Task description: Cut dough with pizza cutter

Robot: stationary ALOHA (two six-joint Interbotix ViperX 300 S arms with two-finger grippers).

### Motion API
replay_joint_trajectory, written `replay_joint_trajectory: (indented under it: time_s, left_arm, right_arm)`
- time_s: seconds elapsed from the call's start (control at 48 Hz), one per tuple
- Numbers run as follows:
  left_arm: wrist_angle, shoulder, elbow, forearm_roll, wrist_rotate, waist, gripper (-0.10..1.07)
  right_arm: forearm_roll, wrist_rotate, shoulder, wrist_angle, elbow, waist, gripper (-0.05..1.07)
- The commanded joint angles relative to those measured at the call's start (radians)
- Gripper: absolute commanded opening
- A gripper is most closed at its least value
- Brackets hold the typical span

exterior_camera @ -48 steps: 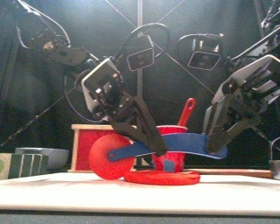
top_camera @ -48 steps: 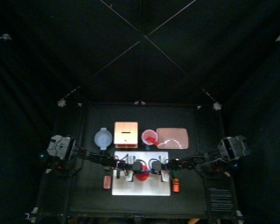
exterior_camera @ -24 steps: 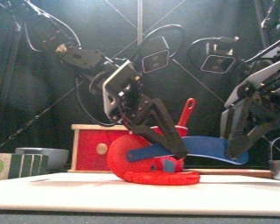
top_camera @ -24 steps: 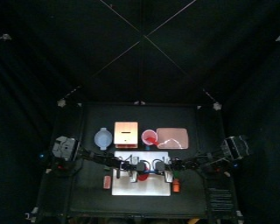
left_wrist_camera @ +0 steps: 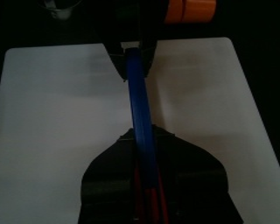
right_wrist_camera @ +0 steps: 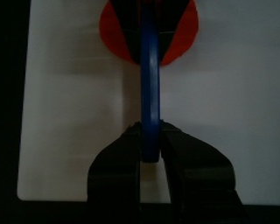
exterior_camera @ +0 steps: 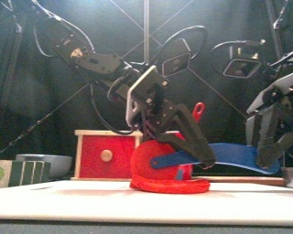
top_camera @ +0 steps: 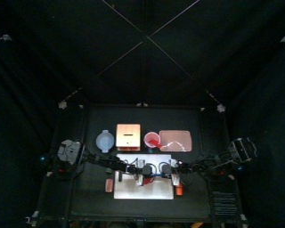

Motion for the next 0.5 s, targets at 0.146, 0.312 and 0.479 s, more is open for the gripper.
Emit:
replay_joint_trajectory:
  time_s: [0.146, 0.312, 0.479]
  left_arm:
    - [0.003, 0.025, -0.052, 0.005, 0.005, -0.005, 0.46]
    - [0.003, 0.037, -0.069, 0.003, 0.005, 0.002, 0.46]
    - [0.003, 0.055, -0.089, 0.005, 0.005, 0.005, 0.46]
  right_arm:
    - [0.005, -0.002, -0.061, -0.002, 0.021, 0.011, 0.36]
    - [0.003, -0.002, -0.094, 0.000, 0.044, 0.012, 0.36]
    - [0.005, -0.002, -0.123, 0.005, 0.071, 0.015, 0.36]
